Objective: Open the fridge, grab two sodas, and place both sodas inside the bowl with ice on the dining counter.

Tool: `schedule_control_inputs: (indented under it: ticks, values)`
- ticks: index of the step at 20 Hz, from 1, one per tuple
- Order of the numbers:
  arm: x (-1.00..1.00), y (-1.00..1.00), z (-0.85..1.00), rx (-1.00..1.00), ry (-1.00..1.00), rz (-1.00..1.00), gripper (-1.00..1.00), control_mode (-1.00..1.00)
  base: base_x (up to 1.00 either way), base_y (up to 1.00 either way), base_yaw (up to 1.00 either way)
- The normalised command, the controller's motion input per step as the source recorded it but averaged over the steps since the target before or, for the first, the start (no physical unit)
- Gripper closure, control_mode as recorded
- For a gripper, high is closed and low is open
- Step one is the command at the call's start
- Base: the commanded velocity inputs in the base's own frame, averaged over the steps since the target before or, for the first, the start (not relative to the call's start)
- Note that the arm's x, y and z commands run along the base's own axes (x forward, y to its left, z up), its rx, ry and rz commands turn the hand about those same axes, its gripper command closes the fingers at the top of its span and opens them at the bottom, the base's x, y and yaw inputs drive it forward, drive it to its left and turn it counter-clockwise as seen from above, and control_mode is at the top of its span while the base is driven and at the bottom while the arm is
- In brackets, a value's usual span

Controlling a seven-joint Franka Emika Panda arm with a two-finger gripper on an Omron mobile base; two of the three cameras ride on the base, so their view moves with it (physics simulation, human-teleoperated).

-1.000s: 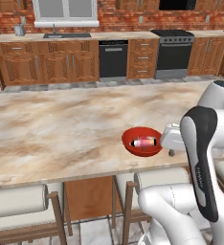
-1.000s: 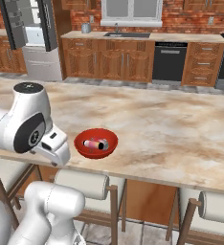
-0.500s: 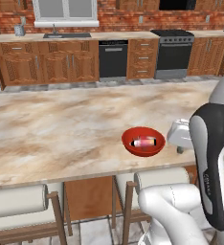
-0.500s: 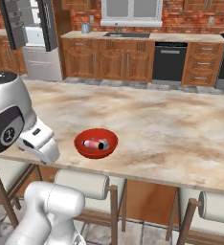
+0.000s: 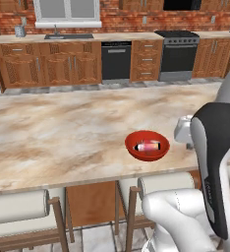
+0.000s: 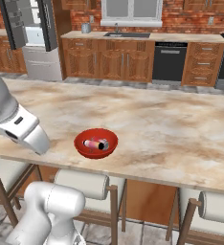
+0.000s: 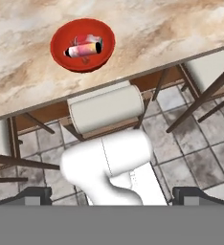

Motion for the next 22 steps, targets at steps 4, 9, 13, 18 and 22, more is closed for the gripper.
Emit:
schedule_control_inputs:
  ticks: [4, 9, 13, 18, 22]
  values:
    - [-0.05, -0.03, 0.2, -0.07, -0.07, 0.0, -1.0, -1.0, 0.0, 0.0, 0.0]
    - [0.0, -0.13, 0.1, -0.05, -0.05, 0.0, -1.0, -1.0, 0.0, 0.0, 0.0]
    - [0.0, -0.16, 0.0, -0.02, -0.02, 0.0, -1.0, -1.0, 0.0, 0.0, 0.0]
    - [0.0, -0.13, 0.0, 0.0, -0.01, 0.0, -1.0, -1.0, 0.0, 0.0, 0.0]
    - [0.14, -0.09, -0.01, 0.0, 0.0, 0.0, -1.0, -1.0, 0.0, 0.0, 0.0]
